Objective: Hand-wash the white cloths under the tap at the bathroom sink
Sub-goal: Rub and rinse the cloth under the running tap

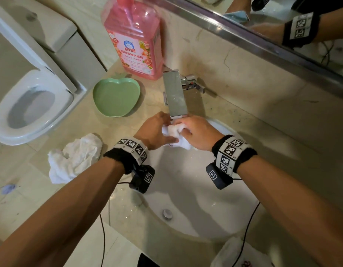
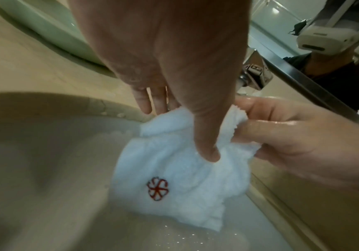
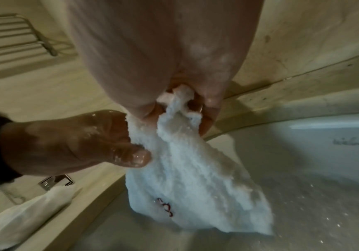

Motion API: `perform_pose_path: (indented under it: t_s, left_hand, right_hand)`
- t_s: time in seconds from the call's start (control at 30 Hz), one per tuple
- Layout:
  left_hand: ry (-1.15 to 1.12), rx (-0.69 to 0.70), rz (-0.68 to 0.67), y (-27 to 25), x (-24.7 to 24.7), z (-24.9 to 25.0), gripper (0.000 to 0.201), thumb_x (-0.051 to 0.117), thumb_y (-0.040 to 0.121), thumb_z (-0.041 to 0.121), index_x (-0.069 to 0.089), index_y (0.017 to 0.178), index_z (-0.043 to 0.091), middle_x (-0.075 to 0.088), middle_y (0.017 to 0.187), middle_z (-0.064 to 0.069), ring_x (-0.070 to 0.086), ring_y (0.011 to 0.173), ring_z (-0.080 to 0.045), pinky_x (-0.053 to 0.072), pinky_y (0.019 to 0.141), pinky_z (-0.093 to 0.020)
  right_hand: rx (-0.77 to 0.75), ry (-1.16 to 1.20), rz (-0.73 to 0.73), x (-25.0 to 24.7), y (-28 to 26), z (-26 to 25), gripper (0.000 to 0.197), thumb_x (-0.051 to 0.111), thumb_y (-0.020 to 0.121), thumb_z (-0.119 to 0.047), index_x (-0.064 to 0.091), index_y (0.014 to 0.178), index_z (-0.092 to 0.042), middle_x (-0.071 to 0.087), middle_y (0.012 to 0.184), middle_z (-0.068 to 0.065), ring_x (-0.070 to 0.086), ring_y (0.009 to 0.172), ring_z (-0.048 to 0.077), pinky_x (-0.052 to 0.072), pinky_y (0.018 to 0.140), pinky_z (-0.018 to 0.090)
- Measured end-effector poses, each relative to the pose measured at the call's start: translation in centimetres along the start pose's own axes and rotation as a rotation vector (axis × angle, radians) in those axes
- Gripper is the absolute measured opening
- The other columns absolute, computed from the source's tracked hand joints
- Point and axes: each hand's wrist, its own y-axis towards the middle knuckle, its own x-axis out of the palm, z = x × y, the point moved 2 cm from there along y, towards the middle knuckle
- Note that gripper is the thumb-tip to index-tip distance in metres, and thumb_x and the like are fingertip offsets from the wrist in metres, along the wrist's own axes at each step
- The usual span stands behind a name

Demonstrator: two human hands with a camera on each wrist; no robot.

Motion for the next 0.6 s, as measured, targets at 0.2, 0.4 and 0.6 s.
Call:
perform_pose_path:
  t_s: [0.2,0.4,0.6]
  left_hand:
    - [-0.054,-0.105,-0.058,-0.6,-0.8,-1.7,0.045,0.082,0.070,0.044,0.063,0.102,0.019,0.059,0.089,0.004,0.058,0.084,-0.023,0.039,0.068,-0.029]
    - [-0.246,-0.168,-0.063,-1.2,-2.1,-3.0,0.020,0.063,0.093,0.039,0.069,0.100,0.022,0.068,0.094,0.001,0.061,0.087,-0.017,0.042,0.077,-0.027]
    - [-0.220,-0.198,0.032,-2.0,-2.4,-2.1,0.028,0.035,0.106,0.030,0.051,0.099,0.009,0.059,0.093,-0.010,0.054,0.086,-0.028,0.038,0.073,-0.033]
  right_hand:
    - [0.069,-0.195,0.046,-0.8,0.1,0.3,0.022,0.050,0.099,-0.010,0.065,0.112,-0.001,0.064,0.110,0.017,0.059,0.106,0.032,0.038,0.083,0.028]
    - [0.112,-0.096,0.078,-1.2,0.3,0.7,0.021,0.049,0.100,-0.009,0.061,0.115,0.000,0.061,0.105,0.015,0.056,0.097,0.026,0.038,0.080,0.028]
    - [0.177,0.037,0.100,-0.2,1.4,0.5,0.029,0.049,0.102,-0.016,0.054,0.129,-0.007,0.063,0.117,0.016,0.057,0.108,0.030,0.047,0.095,0.039]
